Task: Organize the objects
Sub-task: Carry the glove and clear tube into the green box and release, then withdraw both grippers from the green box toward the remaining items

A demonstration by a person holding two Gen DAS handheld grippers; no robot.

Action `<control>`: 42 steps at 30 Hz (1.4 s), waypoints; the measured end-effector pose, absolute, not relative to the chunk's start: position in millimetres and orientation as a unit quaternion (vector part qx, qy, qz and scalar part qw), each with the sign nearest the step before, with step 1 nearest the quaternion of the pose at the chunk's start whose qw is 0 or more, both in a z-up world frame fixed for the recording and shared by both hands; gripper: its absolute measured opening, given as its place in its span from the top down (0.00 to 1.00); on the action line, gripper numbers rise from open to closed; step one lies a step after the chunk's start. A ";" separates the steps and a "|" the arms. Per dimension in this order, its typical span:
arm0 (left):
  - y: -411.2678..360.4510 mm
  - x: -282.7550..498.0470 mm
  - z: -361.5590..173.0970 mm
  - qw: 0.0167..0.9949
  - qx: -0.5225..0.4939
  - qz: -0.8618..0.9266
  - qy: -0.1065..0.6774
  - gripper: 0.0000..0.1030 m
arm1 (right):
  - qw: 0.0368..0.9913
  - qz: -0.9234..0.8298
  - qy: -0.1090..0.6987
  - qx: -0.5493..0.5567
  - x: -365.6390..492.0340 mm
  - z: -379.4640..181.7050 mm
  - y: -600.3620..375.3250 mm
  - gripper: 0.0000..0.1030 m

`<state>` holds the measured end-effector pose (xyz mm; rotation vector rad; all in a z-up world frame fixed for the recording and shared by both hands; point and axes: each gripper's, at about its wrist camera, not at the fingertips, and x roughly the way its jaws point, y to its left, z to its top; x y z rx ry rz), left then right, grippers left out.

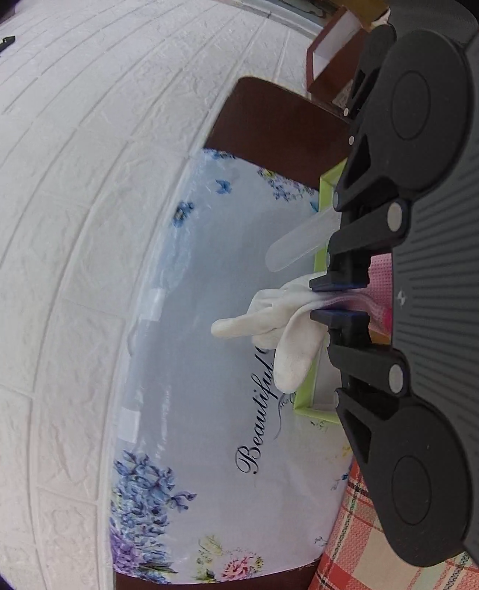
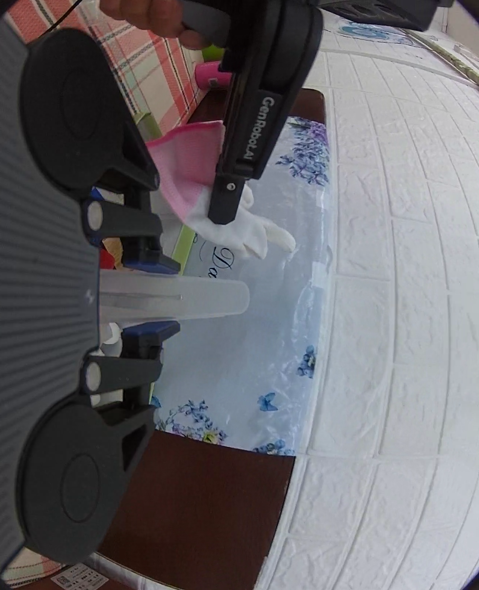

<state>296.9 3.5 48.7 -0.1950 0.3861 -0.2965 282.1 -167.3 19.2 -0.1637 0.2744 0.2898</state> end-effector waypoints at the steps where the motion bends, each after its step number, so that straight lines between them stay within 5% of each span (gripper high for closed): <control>1: 4.9 302.1 40.0 0.966 -0.090 -0.136 0.202 0.64 | 0.974 0.147 0.147 -0.090 288.5 11.8 -165.3 0.71; 3: 11.3 306.1 25.8 0.966 -0.091 -0.109 0.217 0.38 | 0.967 0.147 0.180 -0.108 297.1 -0.8 -162.2 0.53; 9: 28.3 293.2 22.4 0.965 -0.117 -0.094 0.214 0.31 | 0.972 0.134 0.163 -0.104 279.5 -9.3 -173.7 0.17; 14: 20.9 267.0 39.4 0.967 -0.097 -0.096 0.214 0.25 | 0.979 0.117 0.146 -0.078 260.8 11.6 -180.8 0.00; 26: -5.0 171.1 59.8 0.964 -0.036 -0.063 0.255 0.19 | 0.984 0.114 0.139 -0.017 160.9 44.8 -202.4 0.00; 42: -8.9 87.1 26.6 0.955 -0.059 -0.081 0.279 0.19 | 0.979 0.102 0.172 0.029 51.9 7.6 -215.0 0.00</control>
